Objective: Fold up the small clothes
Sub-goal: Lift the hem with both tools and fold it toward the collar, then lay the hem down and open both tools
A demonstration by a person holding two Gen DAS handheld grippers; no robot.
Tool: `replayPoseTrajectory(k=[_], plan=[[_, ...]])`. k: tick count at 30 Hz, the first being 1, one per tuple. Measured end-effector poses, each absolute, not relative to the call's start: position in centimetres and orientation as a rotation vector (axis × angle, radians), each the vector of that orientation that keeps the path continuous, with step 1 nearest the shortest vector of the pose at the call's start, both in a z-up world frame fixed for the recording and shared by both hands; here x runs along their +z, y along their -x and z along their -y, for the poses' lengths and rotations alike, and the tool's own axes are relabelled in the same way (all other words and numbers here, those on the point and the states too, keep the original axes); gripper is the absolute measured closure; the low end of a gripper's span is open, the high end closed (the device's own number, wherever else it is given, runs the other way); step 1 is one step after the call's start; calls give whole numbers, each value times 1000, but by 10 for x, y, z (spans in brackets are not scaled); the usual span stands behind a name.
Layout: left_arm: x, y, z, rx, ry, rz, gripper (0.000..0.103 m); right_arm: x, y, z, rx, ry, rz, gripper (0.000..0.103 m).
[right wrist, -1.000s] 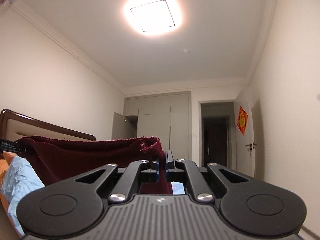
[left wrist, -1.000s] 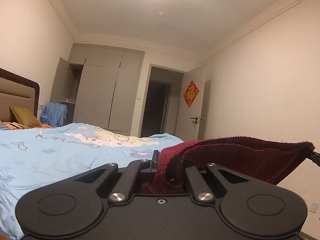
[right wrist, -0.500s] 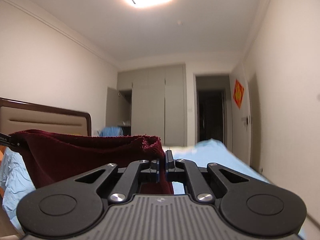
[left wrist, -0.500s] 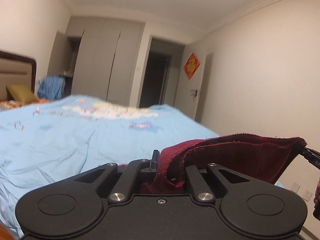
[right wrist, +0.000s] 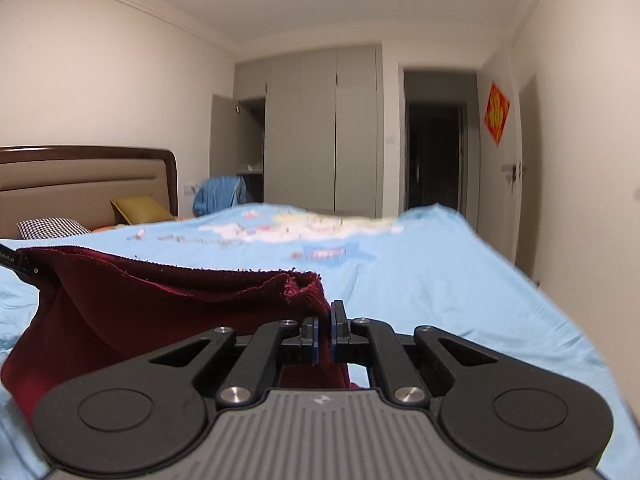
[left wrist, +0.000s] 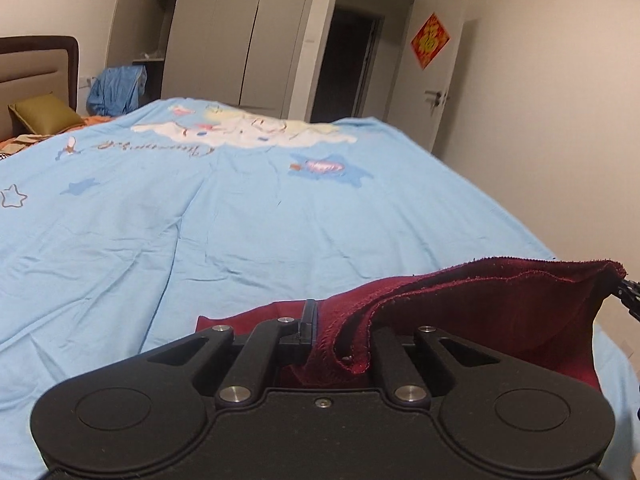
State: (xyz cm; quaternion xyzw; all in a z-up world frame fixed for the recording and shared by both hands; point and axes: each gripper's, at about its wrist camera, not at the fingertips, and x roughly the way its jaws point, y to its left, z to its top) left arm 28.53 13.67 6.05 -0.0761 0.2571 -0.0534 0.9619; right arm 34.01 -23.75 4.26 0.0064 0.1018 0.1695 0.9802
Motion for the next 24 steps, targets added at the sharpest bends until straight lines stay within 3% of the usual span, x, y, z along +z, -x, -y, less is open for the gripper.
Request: replayPoseTrajectory(k=[8, 15, 16, 18, 19, 20, 24], plan=[[12, -371, -148, -70, 204, -686, 95, -2, -428, 241, 357, -94, -406, 97], [-18, -394, -151, -50, 239, -756, 88, -30, -443, 235, 354, -110, -458, 94], [-19, -394, -152, -52, 246, -757, 82, -32, -445, 235, 352, -112, -462, 92], [-19, -396, -155, -65, 268, -750, 54, -35, -445, 236, 353, -112, -466, 87], [-18, -395, -157, -72, 286, -739, 28, -36, -444, 235, 357, -111, -467, 75], [-17, -394, -159, -74, 303, -721, 14, -34, -446, 234, 359, -107, -466, 59], [-13, -387, -165, -53, 339, -684, 3, -34, -437, 230, 363, -64, -451, 30]])
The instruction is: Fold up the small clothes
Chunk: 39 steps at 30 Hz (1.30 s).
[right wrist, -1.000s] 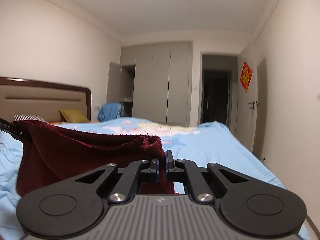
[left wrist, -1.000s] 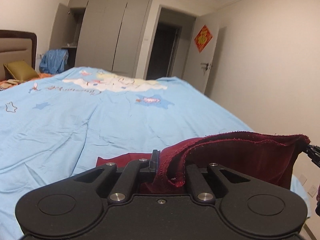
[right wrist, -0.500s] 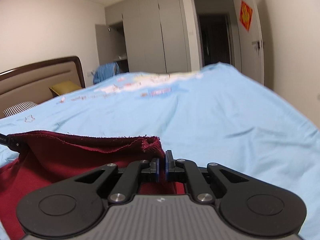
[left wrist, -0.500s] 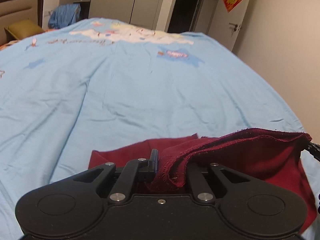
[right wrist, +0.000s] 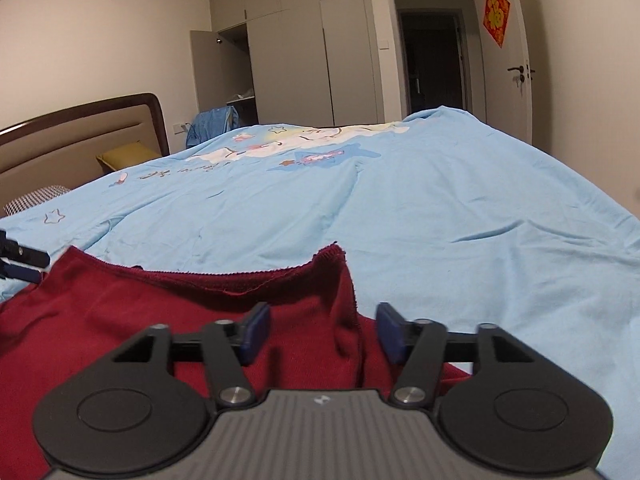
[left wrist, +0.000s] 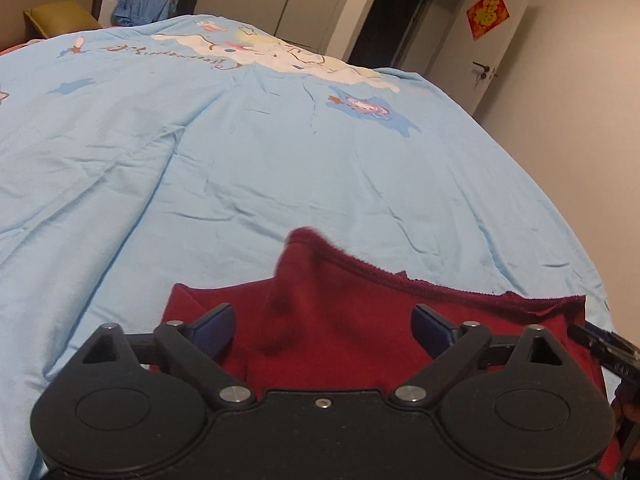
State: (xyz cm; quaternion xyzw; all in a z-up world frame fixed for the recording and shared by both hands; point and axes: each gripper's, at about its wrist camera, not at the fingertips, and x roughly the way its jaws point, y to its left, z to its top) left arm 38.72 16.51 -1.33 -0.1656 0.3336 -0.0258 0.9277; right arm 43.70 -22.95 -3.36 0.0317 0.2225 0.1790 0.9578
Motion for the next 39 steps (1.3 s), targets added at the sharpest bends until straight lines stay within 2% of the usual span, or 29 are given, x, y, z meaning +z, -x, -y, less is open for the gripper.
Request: replayPoseTrajectory(k=[2, 7, 10, 14, 19, 26, 34, 39], plan=[[-12, -381, -166, -12, 342, -662, 1, -30, -429, 227, 360, -35, -429, 13], [-3, -359, -149, -119, 236, -577, 1, -14, -403, 219, 456, 40, -344, 0], [-3, -358, -130, -261, 153, -568, 1, -10, -401, 208, 603, 70, -398, 0], [-18, -377, -108, -418, 137, -642, 1, -23, -419, 183, 715, 137, -553, 2], [-48, -414, -100, -435, 181, -710, 1, -34, -451, 168, 735, 169, -595, 4], [-57, -442, -126, -368, 283, -630, 1, -43, -500, 192, 671, -28, -631, 4], [-93, -440, -178, -464, 670, -458, 1, -71, -516, 257, 784, -467, -580, 4], [-98, -442, -181, -474, 731, -428, 1, -73, -518, 265, 800, -516, -571, 5]])
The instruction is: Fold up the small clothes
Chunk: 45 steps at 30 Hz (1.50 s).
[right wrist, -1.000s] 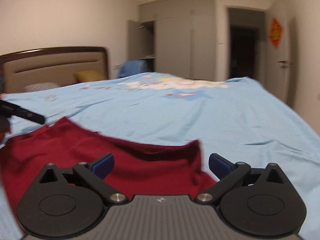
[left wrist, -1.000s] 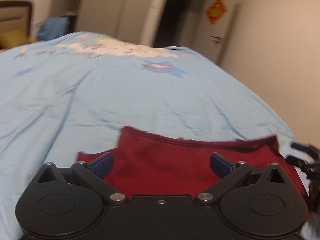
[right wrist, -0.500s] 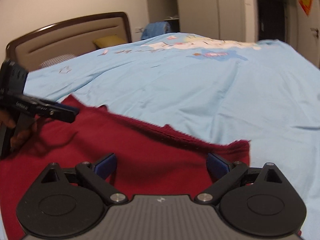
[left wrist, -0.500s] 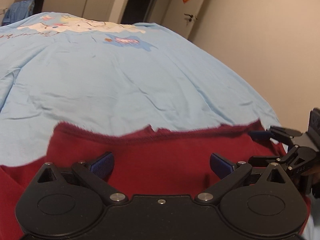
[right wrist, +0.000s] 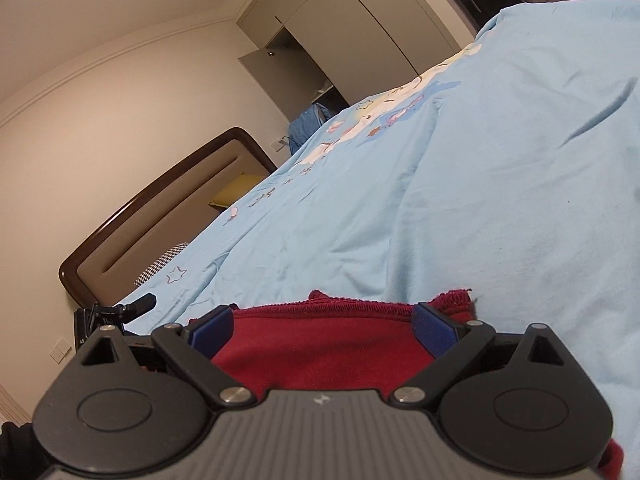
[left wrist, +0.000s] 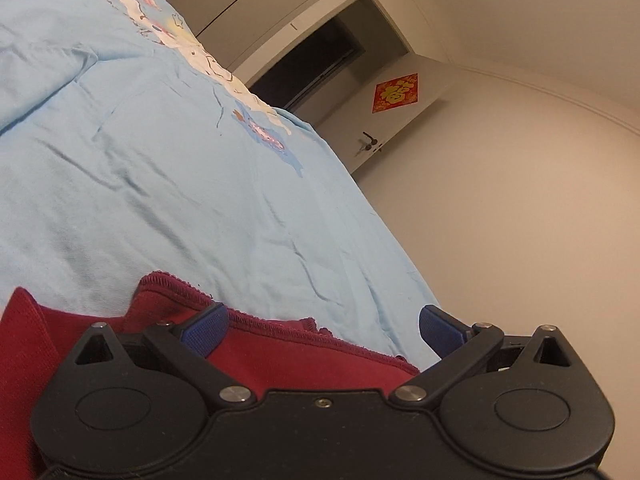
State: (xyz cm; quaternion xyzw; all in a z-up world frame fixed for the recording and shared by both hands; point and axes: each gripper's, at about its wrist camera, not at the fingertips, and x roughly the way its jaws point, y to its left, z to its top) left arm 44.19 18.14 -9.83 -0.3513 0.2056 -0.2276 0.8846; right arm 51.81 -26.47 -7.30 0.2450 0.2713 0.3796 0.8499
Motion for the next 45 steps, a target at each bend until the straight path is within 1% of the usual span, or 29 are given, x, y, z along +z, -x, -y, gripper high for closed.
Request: replayPoseTrajectory(k=[9, 16, 18, 19, 22, 24, 27, 32, 35, 40, 45], plan=[[-104, -437, -184, -479, 737, -417, 1, -77, -516, 267, 814, -547, -557, 4], [-107, -435, -191, -484, 775, -406, 1, -82, -518, 275, 839, -644, -527, 4], [-103, -438, -190, -468, 764, -433, 1, -77, -518, 273, 817, -623, -545, 4], [-98, -438, -187, -447, 745, -453, 1, -71, -517, 270, 792, -591, -559, 2], [-71, -430, -173, -371, 640, -497, 1, -49, -503, 258, 695, -467, -561, 0], [-55, -419, -169, -351, 587, -474, 1, -37, -490, 252, 680, -426, -543, 0], [-34, -399, -171, -300, 583, -440, 1, -17, -469, 242, 622, -334, -516, 0], [-13, -367, -183, -99, 565, -475, 1, 11, -429, 207, 471, -82, -432, 0], [-6, -341, -191, 10, 562, -499, 1, 18, -404, 184, 457, -19, -387, 0], [-8, -287, -198, 144, 550, -505, 1, 11, -358, 154, 365, 7, -329, 0], [-23, -241, -186, 184, 524, -513, 1, -20, -327, 146, 282, -16, -310, 0]])
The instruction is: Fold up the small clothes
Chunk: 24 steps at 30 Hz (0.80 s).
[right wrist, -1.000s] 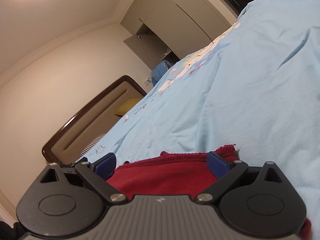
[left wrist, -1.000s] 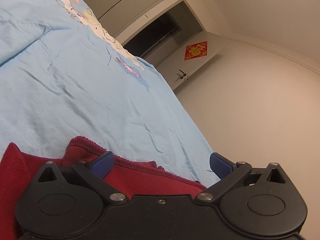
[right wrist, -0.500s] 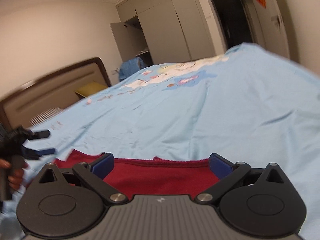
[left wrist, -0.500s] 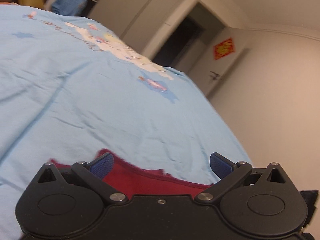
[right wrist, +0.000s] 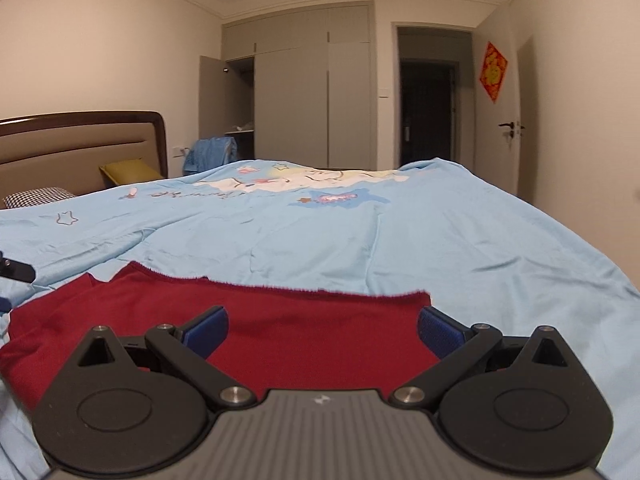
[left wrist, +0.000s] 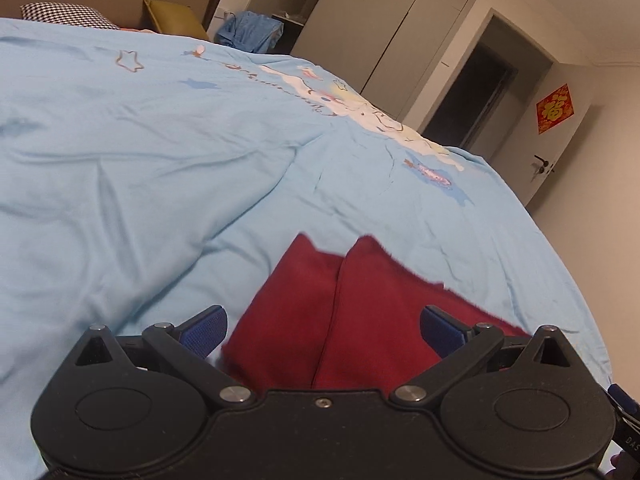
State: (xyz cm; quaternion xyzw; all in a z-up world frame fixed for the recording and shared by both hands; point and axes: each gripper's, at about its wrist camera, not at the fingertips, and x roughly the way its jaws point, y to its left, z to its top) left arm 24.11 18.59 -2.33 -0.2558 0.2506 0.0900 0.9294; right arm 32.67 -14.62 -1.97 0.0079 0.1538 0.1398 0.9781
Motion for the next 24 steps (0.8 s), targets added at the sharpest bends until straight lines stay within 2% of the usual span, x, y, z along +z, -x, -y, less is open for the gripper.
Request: replayPoseTrajectory(k=[11, 24], plan=[[-46, -186, -158, 192, 484, -395, 1, -58, -290, 127, 264, 6, -269, 0], [-66, -189, -125, 122, 468, -476, 1, -87, -296, 118, 322, -5, -320, 0]])
